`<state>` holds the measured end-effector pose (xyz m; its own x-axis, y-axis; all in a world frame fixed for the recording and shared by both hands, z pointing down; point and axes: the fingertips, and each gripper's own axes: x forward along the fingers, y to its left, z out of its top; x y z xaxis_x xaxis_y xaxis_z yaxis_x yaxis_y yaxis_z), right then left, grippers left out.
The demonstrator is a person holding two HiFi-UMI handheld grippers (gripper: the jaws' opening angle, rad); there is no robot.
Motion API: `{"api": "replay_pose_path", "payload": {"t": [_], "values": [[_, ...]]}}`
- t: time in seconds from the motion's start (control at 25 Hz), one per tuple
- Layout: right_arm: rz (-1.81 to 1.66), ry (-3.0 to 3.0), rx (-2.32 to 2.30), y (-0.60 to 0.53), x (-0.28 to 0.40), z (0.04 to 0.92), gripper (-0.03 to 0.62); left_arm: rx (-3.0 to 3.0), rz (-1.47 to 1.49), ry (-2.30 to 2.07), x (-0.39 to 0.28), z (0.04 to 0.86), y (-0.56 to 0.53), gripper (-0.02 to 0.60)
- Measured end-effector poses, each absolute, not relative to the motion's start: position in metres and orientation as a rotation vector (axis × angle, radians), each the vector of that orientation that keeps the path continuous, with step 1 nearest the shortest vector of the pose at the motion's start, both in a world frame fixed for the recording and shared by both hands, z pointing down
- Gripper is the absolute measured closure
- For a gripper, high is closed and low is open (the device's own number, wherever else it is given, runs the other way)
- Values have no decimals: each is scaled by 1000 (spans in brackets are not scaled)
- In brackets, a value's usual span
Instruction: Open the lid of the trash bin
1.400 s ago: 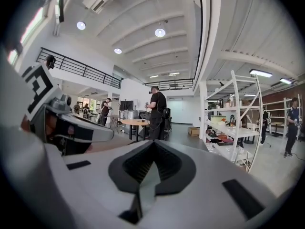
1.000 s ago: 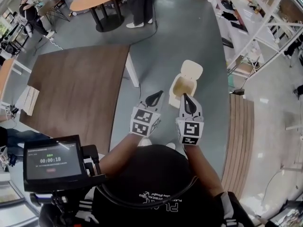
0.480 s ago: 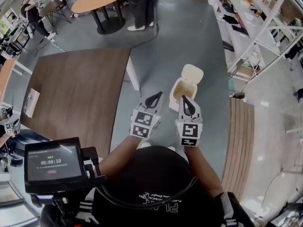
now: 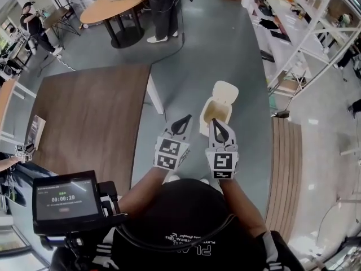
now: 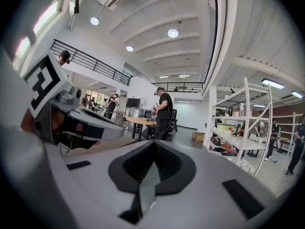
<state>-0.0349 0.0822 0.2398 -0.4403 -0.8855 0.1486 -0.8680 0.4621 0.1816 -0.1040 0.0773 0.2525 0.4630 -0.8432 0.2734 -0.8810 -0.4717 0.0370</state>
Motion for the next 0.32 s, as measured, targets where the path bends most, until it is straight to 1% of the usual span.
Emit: {"api": "replay_pose_path", "payload": {"t": [0.32], "values": [[-127, -2443, 1539, 76, -14, 235, 594, 2577, 372, -1525, -89, 256, 63, 581]]}}
